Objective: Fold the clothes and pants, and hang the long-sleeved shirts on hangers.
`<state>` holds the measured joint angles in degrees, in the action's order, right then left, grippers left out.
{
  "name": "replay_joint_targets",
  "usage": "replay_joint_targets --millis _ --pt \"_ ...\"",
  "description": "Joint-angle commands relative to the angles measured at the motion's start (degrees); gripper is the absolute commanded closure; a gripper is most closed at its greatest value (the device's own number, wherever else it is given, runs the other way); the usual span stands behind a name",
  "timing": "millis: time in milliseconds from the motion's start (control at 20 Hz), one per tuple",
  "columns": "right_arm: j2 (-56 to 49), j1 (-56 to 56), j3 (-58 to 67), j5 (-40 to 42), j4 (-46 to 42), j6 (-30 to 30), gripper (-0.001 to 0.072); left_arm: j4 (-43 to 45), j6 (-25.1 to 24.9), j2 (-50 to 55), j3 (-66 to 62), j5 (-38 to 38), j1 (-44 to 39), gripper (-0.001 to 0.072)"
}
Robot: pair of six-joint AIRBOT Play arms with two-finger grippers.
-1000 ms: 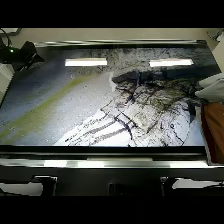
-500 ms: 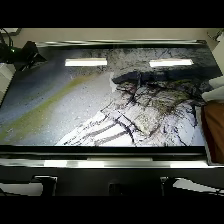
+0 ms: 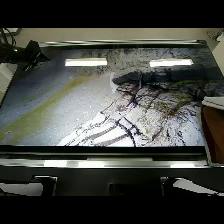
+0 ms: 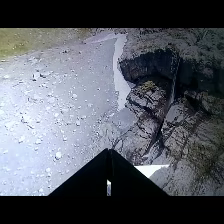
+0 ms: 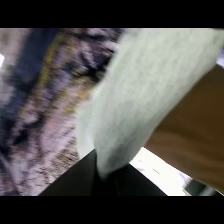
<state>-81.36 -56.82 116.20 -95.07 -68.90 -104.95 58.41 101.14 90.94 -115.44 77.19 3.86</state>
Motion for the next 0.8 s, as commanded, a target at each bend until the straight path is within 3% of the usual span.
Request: replay_joint_targets --millis 0,350,650,700,750 --pt "0.11 -0.07 -3.19 -7.34 -12.61 1.18 0.0681 -1.03 -0.04 0.04 0.02 -0.02 -0.07 0.0683" --pt "0.11 -0.07 -19.69 -6.78 -21.29 0.61 0.0681 -1.03 -0.70 0.04 0.02 0.00 -0.07 0.0683" --pt "0.11 -0.07 -32.96 1.68 -22.53 0.07 0.0678 -1.01 -0.90 0.04 0.02 -0.02 -0.07 0.0683" --pt "0.11 -0.07 -34.99 3.63 -22.91 -0.04 0.0668 -1.01 -0.90 0.07 0.02 -0.02 -0.07 0.0683" --pt "0.11 -0.07 -36.68 5.14 -23.87 -0.66 0.0581 -1.01 -0.90 0.07 0.02 -0.02 -0.07 0.0683"
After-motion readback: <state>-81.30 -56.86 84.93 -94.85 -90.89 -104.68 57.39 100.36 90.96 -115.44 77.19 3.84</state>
